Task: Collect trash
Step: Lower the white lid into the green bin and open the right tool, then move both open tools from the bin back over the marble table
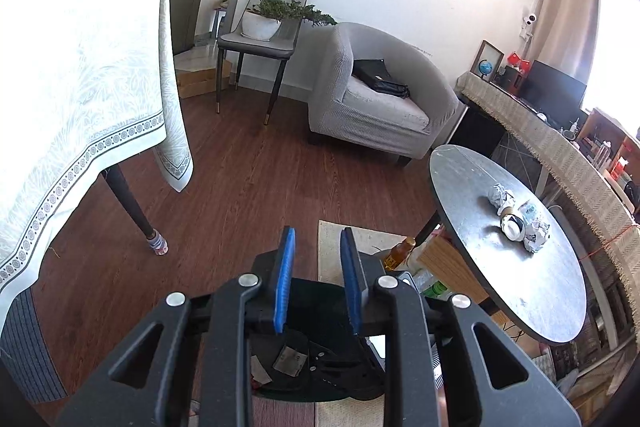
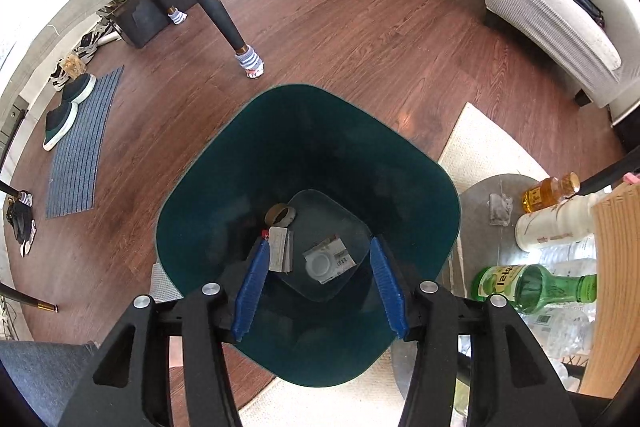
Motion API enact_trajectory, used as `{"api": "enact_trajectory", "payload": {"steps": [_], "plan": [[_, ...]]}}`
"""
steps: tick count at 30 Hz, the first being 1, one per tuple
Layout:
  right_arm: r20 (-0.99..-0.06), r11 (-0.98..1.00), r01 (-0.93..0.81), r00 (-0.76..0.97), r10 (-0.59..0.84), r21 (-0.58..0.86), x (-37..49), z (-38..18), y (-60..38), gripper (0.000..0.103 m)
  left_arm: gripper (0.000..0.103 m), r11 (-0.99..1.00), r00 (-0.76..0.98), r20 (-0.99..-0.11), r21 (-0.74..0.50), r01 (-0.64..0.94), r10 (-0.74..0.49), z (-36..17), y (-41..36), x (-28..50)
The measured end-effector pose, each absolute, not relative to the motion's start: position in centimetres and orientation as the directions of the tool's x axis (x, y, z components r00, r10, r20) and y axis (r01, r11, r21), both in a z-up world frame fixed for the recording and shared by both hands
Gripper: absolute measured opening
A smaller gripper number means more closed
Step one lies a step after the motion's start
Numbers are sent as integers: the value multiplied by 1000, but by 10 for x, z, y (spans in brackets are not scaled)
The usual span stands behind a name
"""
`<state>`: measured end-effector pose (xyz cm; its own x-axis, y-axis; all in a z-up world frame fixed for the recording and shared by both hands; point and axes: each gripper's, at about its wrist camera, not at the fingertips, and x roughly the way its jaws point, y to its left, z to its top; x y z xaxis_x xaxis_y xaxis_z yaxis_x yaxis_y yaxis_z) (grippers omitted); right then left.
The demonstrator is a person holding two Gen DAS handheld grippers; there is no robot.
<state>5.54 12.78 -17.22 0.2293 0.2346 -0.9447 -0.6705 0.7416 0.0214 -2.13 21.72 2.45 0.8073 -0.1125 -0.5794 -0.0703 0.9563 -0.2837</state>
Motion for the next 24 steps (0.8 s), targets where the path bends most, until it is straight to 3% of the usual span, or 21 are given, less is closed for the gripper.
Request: {"api": "enact_trajectory", "payload": {"steps": [12,24], "plan": [[-886,701,-710,281,368,66,43,-117,116,54,24,947,824,-553,-313,-70,-122,32,215,-16],[-767,708,-704,426,480,53,35,-37,73,54,24,938,840,-520,-345,-39,-156,41,197,-6]]}}
